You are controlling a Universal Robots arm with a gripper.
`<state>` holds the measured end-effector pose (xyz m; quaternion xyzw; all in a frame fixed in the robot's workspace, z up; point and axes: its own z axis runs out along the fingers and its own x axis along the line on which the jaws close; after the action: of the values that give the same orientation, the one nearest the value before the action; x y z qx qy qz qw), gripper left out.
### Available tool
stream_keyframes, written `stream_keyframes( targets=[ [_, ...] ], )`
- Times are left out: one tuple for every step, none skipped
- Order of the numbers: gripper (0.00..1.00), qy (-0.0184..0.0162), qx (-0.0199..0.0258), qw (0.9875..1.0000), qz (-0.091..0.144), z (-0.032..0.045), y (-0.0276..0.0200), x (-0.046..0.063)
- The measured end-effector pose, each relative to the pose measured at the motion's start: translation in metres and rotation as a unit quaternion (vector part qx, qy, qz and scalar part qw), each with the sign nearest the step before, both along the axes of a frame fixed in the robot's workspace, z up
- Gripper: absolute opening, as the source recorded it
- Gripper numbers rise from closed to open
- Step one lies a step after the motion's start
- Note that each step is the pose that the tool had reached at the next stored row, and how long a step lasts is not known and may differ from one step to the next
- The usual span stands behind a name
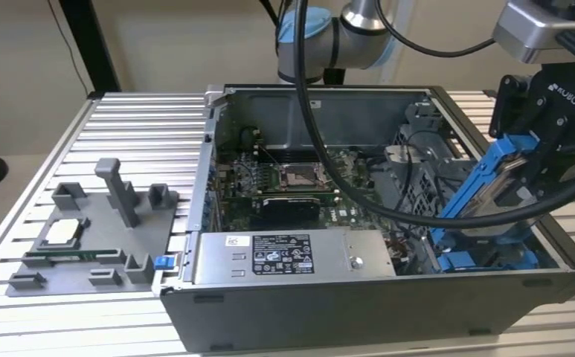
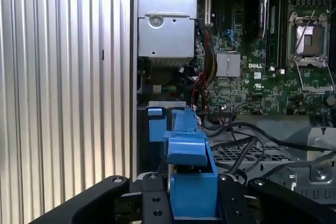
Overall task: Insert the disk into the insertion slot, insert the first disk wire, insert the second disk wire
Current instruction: 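Insert the disk into the insertion slot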
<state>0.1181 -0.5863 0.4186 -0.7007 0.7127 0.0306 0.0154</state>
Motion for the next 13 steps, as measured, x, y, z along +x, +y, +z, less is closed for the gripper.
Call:
stream_keyframes(
  targets=[
    [0.0,0.0,0.0017,1.0,0.0,-0.0008,-0.0001,0.0003],
    [0.0,0.0,0.0032,1.0,0.0,-0.0017,-0.0002,0.0005],
    [0.0,0.0,0.0041,1.0,0.0,-0.0021,-0.0004,0.0007],
    [0.0,0.0,0.0048,1.0,0.0,-0.0024,-0.0008,0.001],
    [0.0,0.0,0.0052,1.0,0.0,-0.0027,-0.0012,0.0012],
    [0.0,0.0,0.0054,1.0,0.0,-0.003,-0.0015,0.0014],
    [0.0,0.0,0.0055,1.0,0.0,-0.0033,-0.0019,0.0015],
    [0.0,0.0002,0.0056,1.0,0.0,-0.0039,-0.0022,0.0015],
    [0.0,0.0009,0.0056,1.0,0.0,-0.0043,-0.0024,0.0016],
    [0.0,0.0014,0.0055,1.0,0.0,-0.0047,-0.0025,0.0016],
    [0.0,0.0016,0.0054,1.0,0.0,-0.0054,-0.0025,0.0016],
    [0.0,0.0018,0.0055,1.0,-0.001,-0.0062,-0.0025,0.0016],
    [0.0,0.0018,0.0055,1.0,-0.001,-0.0071,-0.0025,0.0016]
  ],
)
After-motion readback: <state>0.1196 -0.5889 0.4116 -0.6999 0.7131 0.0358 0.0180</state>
